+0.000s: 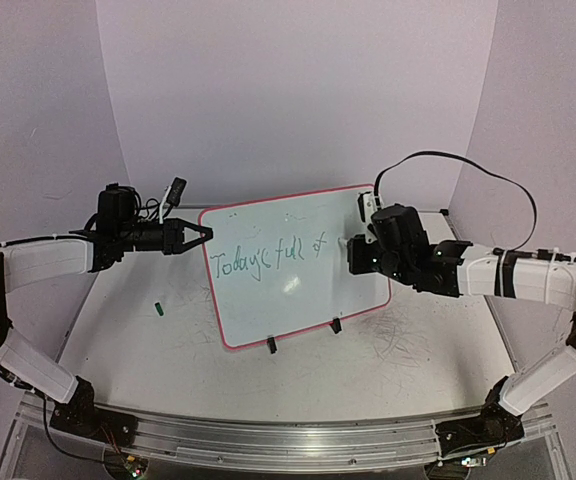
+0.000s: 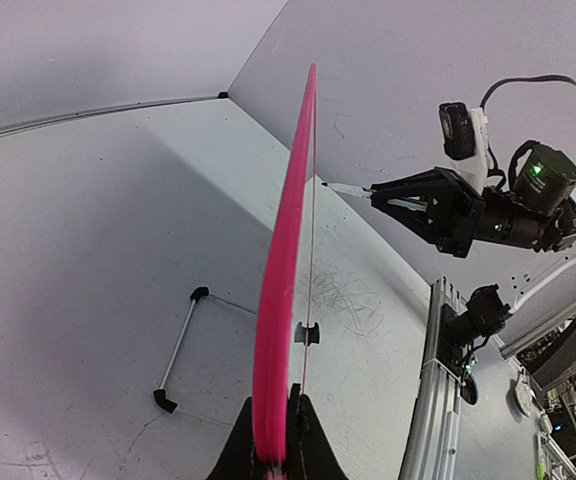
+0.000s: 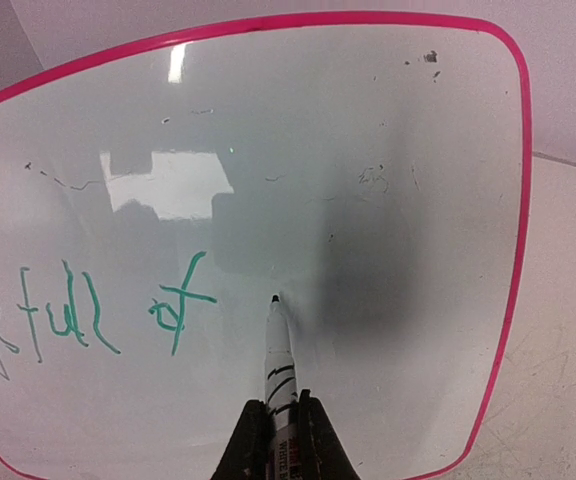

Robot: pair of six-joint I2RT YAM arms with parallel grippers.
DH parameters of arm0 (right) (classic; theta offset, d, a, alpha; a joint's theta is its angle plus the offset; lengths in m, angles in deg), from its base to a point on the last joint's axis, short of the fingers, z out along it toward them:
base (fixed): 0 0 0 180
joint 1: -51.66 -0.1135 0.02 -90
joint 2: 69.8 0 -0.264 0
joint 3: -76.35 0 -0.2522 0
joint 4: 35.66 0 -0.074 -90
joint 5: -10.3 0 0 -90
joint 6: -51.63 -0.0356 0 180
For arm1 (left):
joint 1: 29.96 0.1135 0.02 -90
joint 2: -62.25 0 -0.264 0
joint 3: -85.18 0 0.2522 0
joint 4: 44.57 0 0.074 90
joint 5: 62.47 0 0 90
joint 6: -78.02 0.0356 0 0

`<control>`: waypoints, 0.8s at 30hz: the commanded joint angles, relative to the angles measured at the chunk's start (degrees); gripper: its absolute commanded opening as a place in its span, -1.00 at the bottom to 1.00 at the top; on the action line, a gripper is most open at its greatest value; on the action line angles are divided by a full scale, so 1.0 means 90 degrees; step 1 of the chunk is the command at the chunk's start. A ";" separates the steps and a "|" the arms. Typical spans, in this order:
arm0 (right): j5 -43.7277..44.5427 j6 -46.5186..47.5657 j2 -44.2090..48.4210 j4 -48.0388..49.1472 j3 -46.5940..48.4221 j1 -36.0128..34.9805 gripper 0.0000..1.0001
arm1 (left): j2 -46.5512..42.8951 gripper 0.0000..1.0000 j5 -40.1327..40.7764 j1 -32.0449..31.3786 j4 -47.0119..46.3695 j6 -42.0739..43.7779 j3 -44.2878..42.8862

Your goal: Write a sentence on the whiteboard

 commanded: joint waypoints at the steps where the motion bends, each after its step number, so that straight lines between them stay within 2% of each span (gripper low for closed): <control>1: 0.0045 0.0144 -0.0031 0.0223 0.0317 0.0026 -1.00 | 0.0040 -1.00 0.0571 -0.0129 0.0399 0.0617 -0.0089; 14: 0.0110 -0.0053 -0.0428 0.0238 0.0443 0.0179 -1.00 | 0.0034 -1.00 0.0568 -0.0127 0.0404 0.0627 -0.0089; 24: 0.0203 -0.0125 -0.0204 0.0033 0.0374 0.0201 -1.00 | 0.0071 -1.00 0.0549 -0.0132 0.0420 0.0637 -0.0099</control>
